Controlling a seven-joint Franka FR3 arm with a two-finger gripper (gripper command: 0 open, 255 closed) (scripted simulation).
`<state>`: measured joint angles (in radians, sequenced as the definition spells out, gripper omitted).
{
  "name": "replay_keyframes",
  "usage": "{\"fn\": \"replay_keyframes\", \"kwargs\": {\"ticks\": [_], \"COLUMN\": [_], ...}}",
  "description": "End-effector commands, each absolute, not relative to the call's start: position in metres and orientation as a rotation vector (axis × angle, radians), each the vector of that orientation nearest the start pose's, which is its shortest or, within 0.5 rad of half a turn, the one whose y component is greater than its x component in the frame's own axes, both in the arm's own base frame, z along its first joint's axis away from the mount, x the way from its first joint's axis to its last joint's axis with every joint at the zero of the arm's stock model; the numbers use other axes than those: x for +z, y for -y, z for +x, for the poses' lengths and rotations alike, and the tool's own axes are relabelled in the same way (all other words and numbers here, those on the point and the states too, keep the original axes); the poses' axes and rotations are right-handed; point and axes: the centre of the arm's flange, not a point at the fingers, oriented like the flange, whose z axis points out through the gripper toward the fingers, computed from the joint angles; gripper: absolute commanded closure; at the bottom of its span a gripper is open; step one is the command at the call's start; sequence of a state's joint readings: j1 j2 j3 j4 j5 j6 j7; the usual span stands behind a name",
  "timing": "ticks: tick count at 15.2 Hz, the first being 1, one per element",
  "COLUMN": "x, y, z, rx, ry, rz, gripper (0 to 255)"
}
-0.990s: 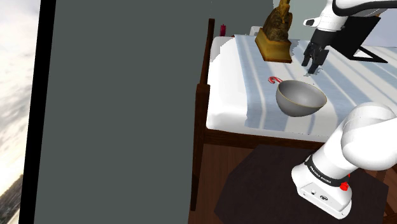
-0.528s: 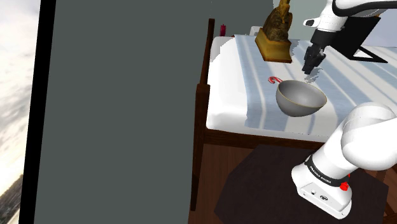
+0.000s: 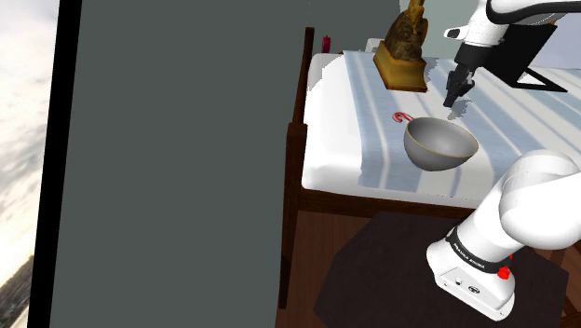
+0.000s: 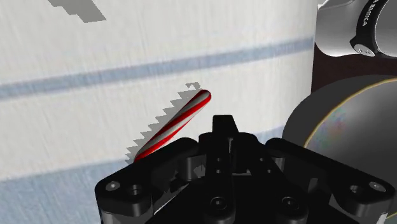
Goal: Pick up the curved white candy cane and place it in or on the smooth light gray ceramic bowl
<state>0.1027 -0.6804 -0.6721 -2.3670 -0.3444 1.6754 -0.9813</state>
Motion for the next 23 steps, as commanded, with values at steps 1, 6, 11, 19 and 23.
{"fn": "replay_keyframes", "kwargs": {"ticks": [1, 6, 11, 19, 23], "x": [0.496, 0.450, 0.418, 0.389, 0.389], "y": [0.255, 0.239, 0.238, 0.240, 0.240], "z": [0.286, 0.306, 0.320, 0.324, 0.324], "rx": [0.065, -0.132, -0.225, -0.225, -0.225], "ry": [0.909, 0.112, -0.283, -0.283, -0.283], "rz": [-2.881, -3.122, -3.156, -3.156, -3.156], "gripper": [0, 0, 0, 0, 0]}}
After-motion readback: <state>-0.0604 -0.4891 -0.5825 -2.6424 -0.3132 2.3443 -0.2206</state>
